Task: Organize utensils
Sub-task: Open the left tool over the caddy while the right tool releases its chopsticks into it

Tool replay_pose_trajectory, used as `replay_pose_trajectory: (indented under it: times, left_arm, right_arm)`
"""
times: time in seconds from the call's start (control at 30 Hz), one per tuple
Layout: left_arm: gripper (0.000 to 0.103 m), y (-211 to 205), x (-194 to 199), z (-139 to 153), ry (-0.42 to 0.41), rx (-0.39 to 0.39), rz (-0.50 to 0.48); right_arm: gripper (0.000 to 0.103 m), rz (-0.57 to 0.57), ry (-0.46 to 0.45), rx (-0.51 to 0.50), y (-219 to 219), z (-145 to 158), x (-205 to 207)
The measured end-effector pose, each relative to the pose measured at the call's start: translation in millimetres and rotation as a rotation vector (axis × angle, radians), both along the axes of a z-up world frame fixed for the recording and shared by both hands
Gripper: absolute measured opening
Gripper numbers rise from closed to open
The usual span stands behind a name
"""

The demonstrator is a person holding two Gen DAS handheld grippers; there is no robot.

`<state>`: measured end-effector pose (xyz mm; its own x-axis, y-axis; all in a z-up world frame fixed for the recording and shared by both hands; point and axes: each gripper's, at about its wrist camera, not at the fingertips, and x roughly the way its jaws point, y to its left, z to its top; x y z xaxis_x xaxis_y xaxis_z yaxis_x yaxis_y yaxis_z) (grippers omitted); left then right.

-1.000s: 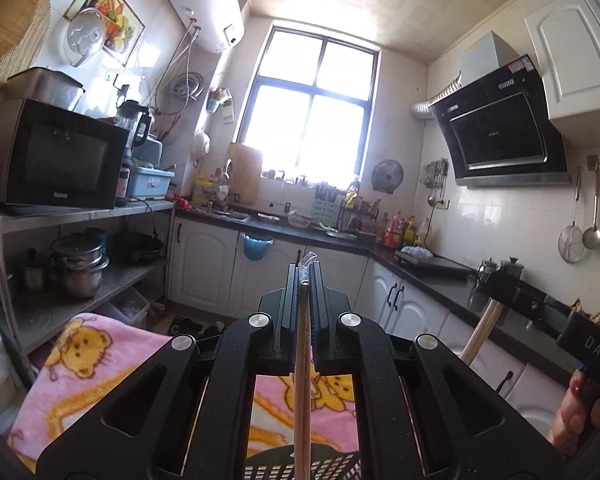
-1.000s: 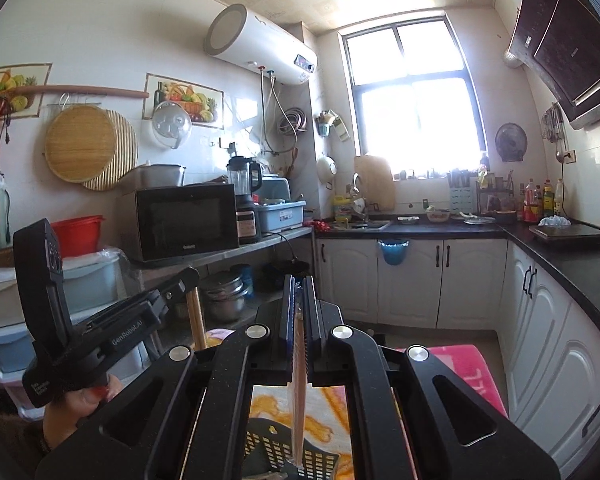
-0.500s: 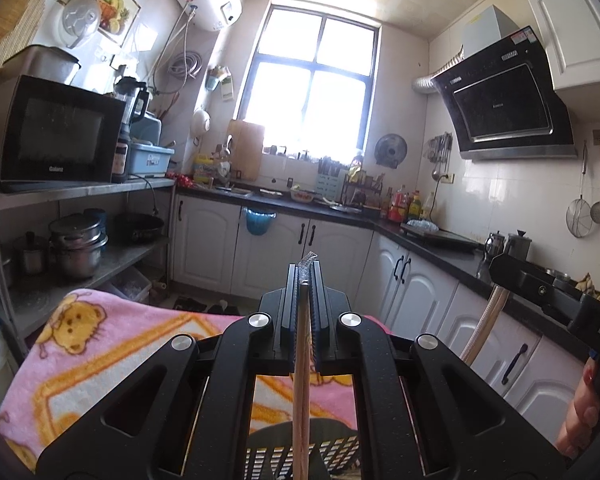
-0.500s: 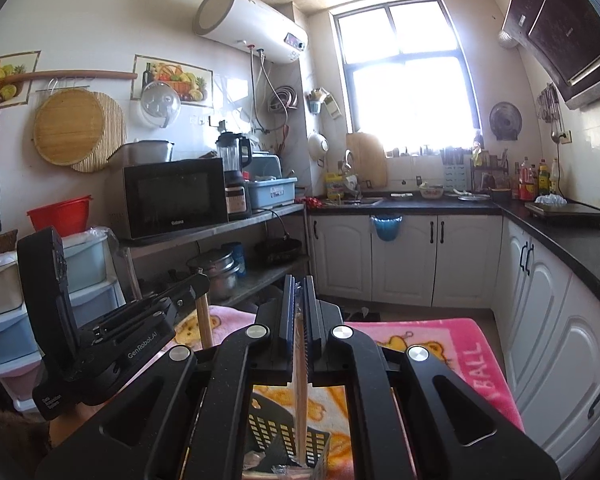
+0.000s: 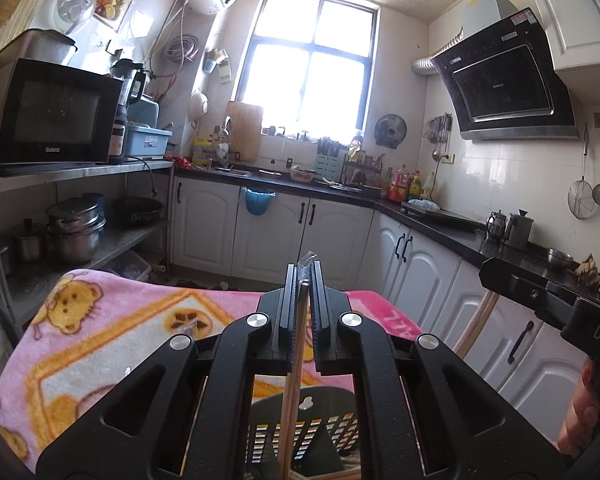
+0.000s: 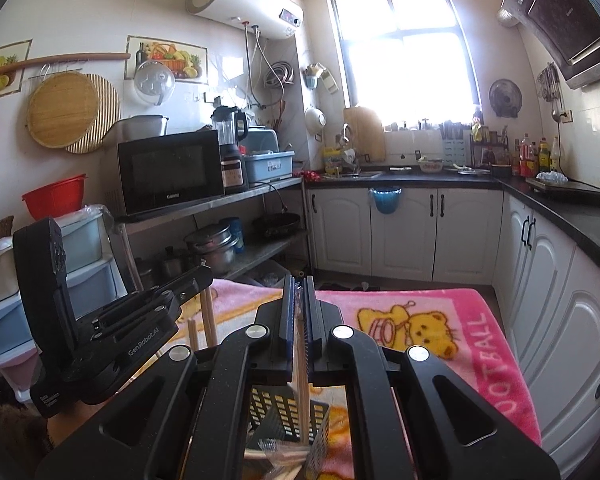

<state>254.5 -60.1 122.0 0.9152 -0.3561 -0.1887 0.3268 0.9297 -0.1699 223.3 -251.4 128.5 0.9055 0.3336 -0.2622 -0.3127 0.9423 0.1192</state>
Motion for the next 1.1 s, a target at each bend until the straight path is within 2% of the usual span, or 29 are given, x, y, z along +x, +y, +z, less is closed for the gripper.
replay_pose_trajectory:
  times: [0.33,0.47,0.7,0.93,1.1]
  left_arm:
    - [0.004,5.4,-1.0,-7.6,0.041,0.003,-0.011]
    - [0.015,10.6,-3.0,-10.5,0.08,0.003,-0.013]
    - [0.025,22.0,-10.4,-16.3,0.157,-0.013,-0.018]
    - [0.036,33.0,-24.2,-18.5,0.202,-0.035,-0.023]
    - [0.045,39.3,-33.2,-18.3,0.222,-0.039,-0.026]
  right_arm:
    - [0.005,0.007,0.046,0.002,-2.9,-9.3,-4.2]
    - [0.007,0.006,0.065,0.009,-6.5,-12.3,-6.3]
    - [0.008,-0.001,0.098,0.015,-13.4,-18.2,-10.1]
    - [0.021,0.012,0.107,0.01,-14.4,-19.6,-19.3]
    - [0.026,0.017,0.111,0.007,-13.8,-18.8,-26.0]
